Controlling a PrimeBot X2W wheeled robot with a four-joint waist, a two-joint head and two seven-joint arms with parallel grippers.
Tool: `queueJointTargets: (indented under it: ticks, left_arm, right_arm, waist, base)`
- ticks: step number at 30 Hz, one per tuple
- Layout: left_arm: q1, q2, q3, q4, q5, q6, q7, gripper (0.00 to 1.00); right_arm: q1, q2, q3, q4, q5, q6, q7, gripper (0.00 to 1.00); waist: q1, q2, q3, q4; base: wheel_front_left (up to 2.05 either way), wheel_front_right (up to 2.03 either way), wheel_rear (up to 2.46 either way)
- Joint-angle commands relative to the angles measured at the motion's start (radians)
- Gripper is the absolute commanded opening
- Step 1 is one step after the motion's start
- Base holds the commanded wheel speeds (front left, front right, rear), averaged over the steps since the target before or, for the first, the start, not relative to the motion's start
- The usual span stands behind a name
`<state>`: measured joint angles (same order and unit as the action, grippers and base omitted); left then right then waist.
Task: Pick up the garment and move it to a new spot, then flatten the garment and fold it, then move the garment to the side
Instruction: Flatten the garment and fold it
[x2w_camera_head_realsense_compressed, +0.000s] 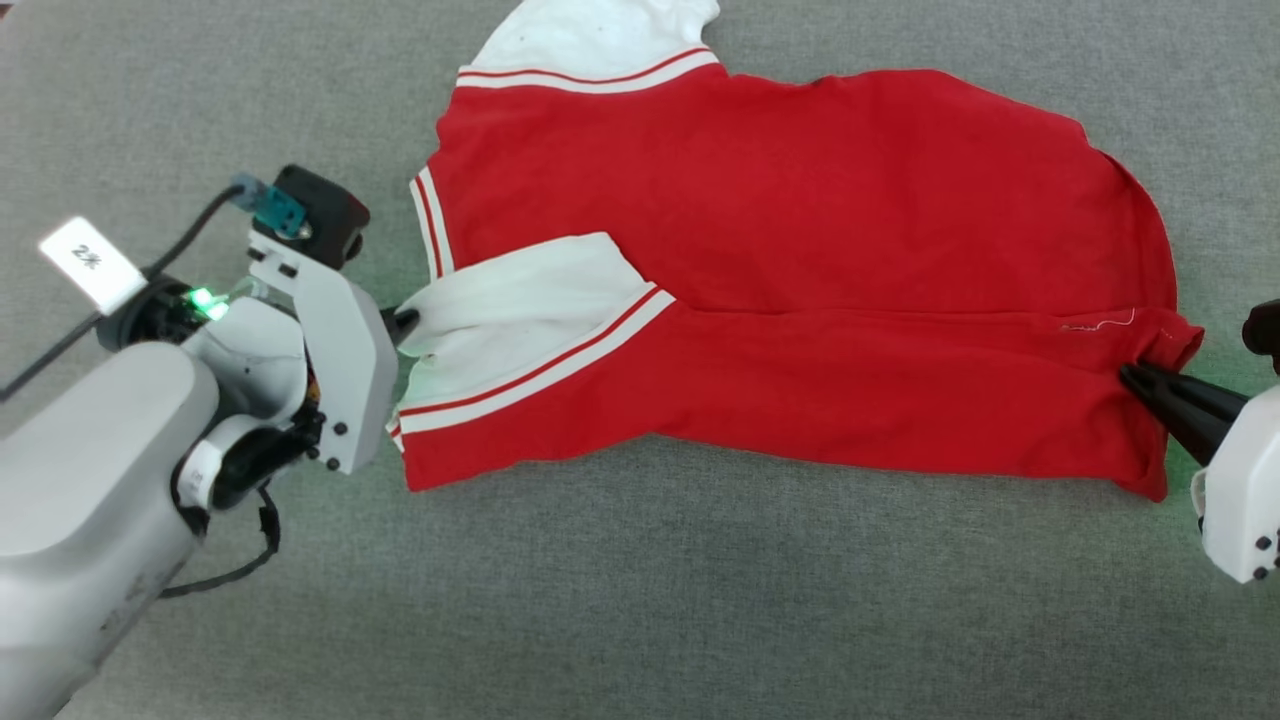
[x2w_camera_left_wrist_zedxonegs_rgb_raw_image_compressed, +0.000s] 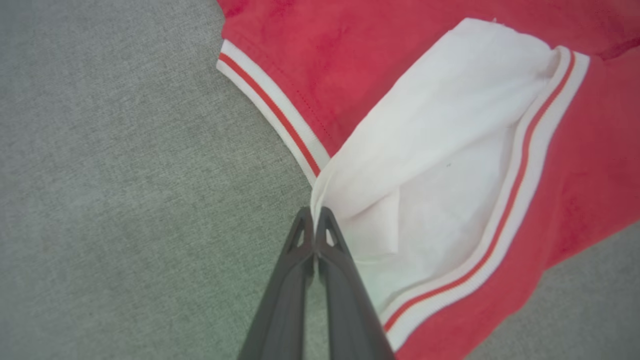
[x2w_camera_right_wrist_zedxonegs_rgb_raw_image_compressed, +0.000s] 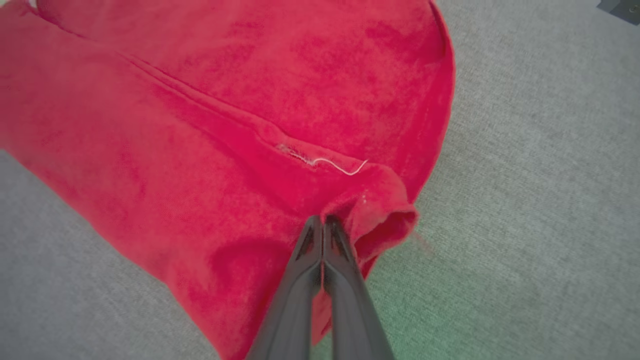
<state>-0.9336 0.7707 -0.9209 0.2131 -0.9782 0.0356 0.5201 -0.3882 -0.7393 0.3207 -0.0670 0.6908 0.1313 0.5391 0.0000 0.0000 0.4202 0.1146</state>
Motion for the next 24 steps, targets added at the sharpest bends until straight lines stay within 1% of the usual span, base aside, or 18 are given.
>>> queueJointTargets:
  ticks: [1, 2, 3, 4, 5, 6, 7, 8, 13, 18, 21, 24]
  left_arm:
    - [-0.011, -0.009, -0.001, 0.018, -0.001, -0.002, 0.0, 0.21]
    - [-0.01, -0.015, -0.001, 0.027, -0.006, -0.005, -0.001, 0.27]
    - [-0.01, -0.015, -0.001, 0.027, -0.006, -0.005, -0.001, 0.27]
    - [-0.017, -0.024, 0.003, 0.046, -0.003, -0.003, -0.012, 0.59]
    - [-0.017, -0.024, 0.003, 0.046, -0.003, -0.003, -0.012, 0.59]
    - [-0.017, -0.029, 0.01, 0.053, -0.01, 0.003, -0.017, 0.84]
    - [-0.018, -0.031, 0.012, 0.057, -0.012, 0.007, -0.02, 1.0]
    - [-0.017, -0.033, 0.017, 0.065, -0.02, 0.012, -0.023, 1.0]
    - [0.008, -0.025, 0.031, 0.063, -0.03, 0.027, -0.041, 1.0]
    - [0.057, -0.003, 0.048, 0.015, -0.045, 0.048, -0.09, 1.0]
    - [0.103, 0.021, 0.063, -0.037, -0.048, 0.084, -0.125, 1.0]
    - [0.153, 0.041, 0.073, -0.098, -0.055, 0.127, -0.152, 1.0]
  right_arm:
    - [-0.016, 0.007, 0.004, 0.006, 0.018, -0.001, 0.008, 0.0]
    - [-0.017, 0.006, 0.009, 0.008, 0.017, -0.001, 0.013, 0.0]
    - [-0.017, 0.006, 0.009, 0.008, 0.017, -0.001, 0.013, 0.0]
    - [-0.026, 0.007, 0.018, 0.016, 0.021, -0.001, 0.023, 0.27]
    - [-0.026, 0.007, 0.018, 0.016, 0.021, -0.001, 0.023, 0.27]
    - [-0.032, 0.008, 0.024, 0.018, 0.021, -0.001, 0.026, 0.45]
    - [-0.036, 0.005, 0.031, 0.02, 0.019, -0.001, 0.033, 0.95]
    - [-0.037, 0.001, 0.038, 0.021, 0.02, -0.001, 0.038, 1.0]
    - [-0.047, 0.001, 0.053, 0.019, 0.028, -0.001, 0.029, 1.0]
    - [-0.019, 0.003, 0.043, 0.004, 0.005, -0.001, -0.037, 1.0]
    - [-0.001, 0.007, 0.02, -0.014, -0.036, -0.001, -0.13, 1.0]
    - [0.029, 0.019, -0.002, -0.034, -0.107, -0.001, -0.262, 1.0]
  waist:
    - [0.0, 0.0, -0.003, 0.002]
    - [0.0, 0.0, -0.006, 0.003]
    - [0.0, 0.0, -0.006, 0.003]
    - [0.0, 0.0, -0.014, 0.004]
    - [0.0, 0.0, -0.014, 0.004]
    - [0.0, 0.0, -0.02, 0.003]
    - [0.0, 0.0, -0.028, 0.004]
    - [0.0, 0.0, -0.036, 0.004]
    - [0.0, 0.0, -0.089, 0.002]
    - [0.0, 0.0, -0.143, -0.002]
    - [0.0, 0.0, -0.17, -0.007]
    - [0.0, 0.0, -0.19, -0.013]
  base:
    - [0.0, 0.0, 0.0]
    - [0.0, 0.0, 0.0]
    - [0.0, 0.0, 0.0]
    - [0.0, 0.0, 0.0]
    - [0.0, 0.0, 0.0]
    - [0.0, 0.0, 0.0]
    - [0.0, 0.0, 0.0]
    - [0.0, 0.0, 0.0]
    - [0.0, 0.0, 0.0]
    - [0.0, 0.0, 0.0]
    - [0.0, 0.0, 0.0]
    - [0.0, 0.0, 0.0]
